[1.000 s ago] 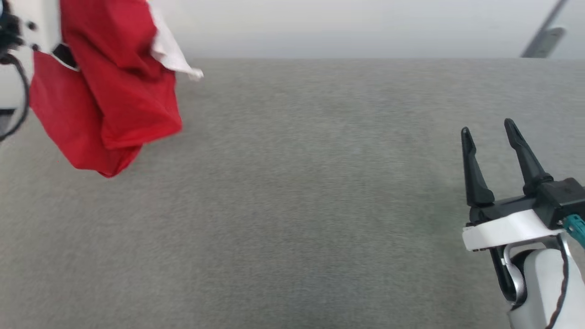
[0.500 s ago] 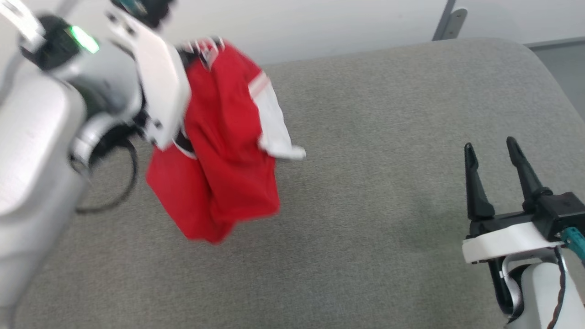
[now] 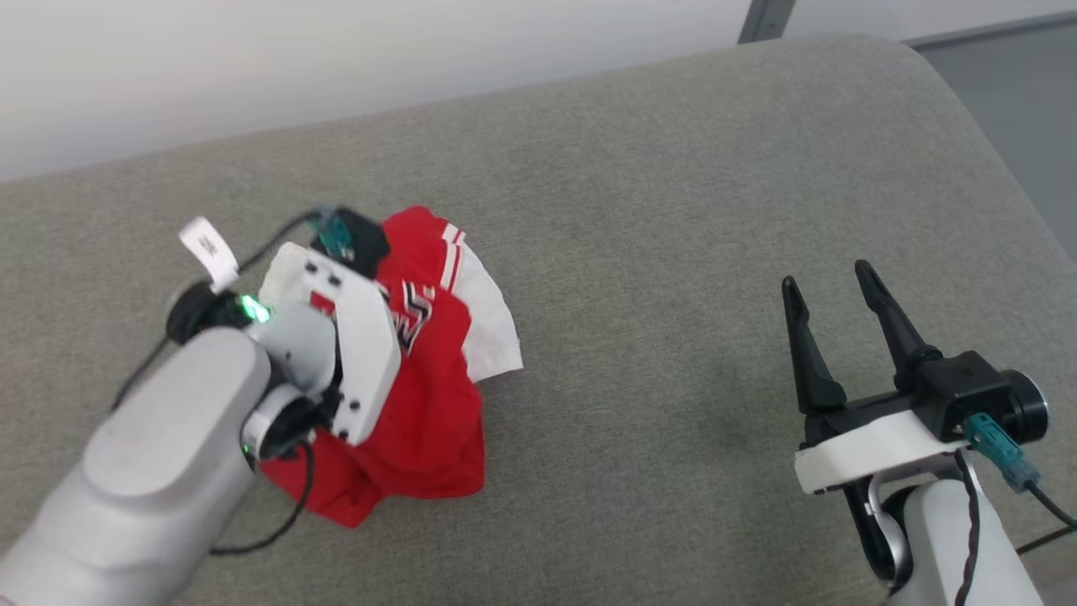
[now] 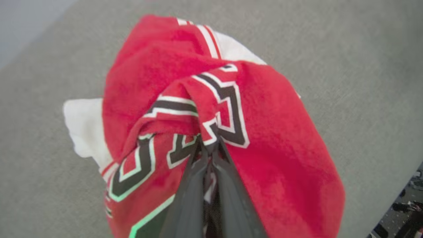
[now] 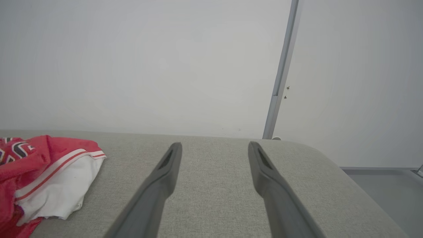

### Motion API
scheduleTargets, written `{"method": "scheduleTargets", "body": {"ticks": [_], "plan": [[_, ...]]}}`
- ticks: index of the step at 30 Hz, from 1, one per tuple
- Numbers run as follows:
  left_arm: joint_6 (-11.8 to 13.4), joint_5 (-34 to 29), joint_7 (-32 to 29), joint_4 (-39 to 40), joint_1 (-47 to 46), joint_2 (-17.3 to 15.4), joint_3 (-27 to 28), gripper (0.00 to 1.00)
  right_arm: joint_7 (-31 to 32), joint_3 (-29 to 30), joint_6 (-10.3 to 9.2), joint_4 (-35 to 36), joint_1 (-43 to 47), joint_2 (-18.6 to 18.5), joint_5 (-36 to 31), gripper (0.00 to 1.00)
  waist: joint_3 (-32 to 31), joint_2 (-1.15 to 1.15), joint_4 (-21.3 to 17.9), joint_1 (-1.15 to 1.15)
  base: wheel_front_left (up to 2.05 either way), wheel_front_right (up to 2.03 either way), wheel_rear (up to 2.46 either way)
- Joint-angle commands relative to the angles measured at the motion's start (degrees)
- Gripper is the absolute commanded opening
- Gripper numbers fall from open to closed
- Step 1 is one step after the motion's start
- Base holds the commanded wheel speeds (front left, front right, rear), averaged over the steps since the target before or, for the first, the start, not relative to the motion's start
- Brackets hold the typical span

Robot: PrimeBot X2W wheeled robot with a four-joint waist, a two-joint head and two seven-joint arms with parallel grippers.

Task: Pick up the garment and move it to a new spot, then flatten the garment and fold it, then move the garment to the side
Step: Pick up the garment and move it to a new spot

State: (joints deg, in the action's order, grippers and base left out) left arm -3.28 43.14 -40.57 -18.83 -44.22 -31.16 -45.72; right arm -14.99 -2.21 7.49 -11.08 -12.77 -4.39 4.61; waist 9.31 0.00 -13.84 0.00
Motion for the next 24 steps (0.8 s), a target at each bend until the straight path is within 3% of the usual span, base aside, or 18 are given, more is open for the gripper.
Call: {"method": "scheduleTargets", "body": {"ticks": [1, 13, 14, 15, 16, 24], "plan": [[-0.17, 0.55, 0.49, -2.49, 1.64, 0.63, -0.71, 0.0, -0.28, -0.57, 0.0, -0.21, -0.85, -0.04, 0.55, 1.0, 0.5, 0.0, -0.68, 0.0, 0.0, 0.0, 0.0], [-1.58, 1.1, 2.67, -17.02, 3.71, 5.37, -3.62, 0.0, -0.28, -1.81, 0.0, -0.95, -2.79, 0.31, 1.15, 1.0, 1.98, 0.0, -1.39, 0.0, 0.0, 0.0, 0.0], [-1.88, 1.04, 3.01, -17.7, 3.18, 5.71, -3.7, 0.1, -0.28, -1.75, 0.0, -1.04, -2.9, 0.21, 1.15, 1.0, 1.94, 0.0, -1.18, 0.0, 0.0, 0.0, 0.0], [-2.14, 1.02, 3.66, -18.05, 2.59, 5.99, -3.68, 0.65, -0.28, -1.69, 0.0, -1.11, -2.96, 0.12, 1.24, 1.0, 1.82, 0.0, -0.89, 0.0, 0.0, 0.0, 0.0], [-2.44, 1.32, 4.2, -18.2, 2.1, 6.33, -3.61, 1.0, -0.28, -1.65, 0.0, -1.12, -2.9, -0.01, 1.19, 1.0, 1.61, 0.0, -0.56, 0.0, 0.0, 0.0, 0.0], [-3.7, 0.57, 14.21, -14.34, 0.1, 4.6, -1.94, 1.0, -0.28, 0.63, 0.0, -1.07, -0.98, -1.09, 1.22, 1.0, -1.15, 0.0, 3.96, 0.0, 0.0, 0.0, 0.0]]}}
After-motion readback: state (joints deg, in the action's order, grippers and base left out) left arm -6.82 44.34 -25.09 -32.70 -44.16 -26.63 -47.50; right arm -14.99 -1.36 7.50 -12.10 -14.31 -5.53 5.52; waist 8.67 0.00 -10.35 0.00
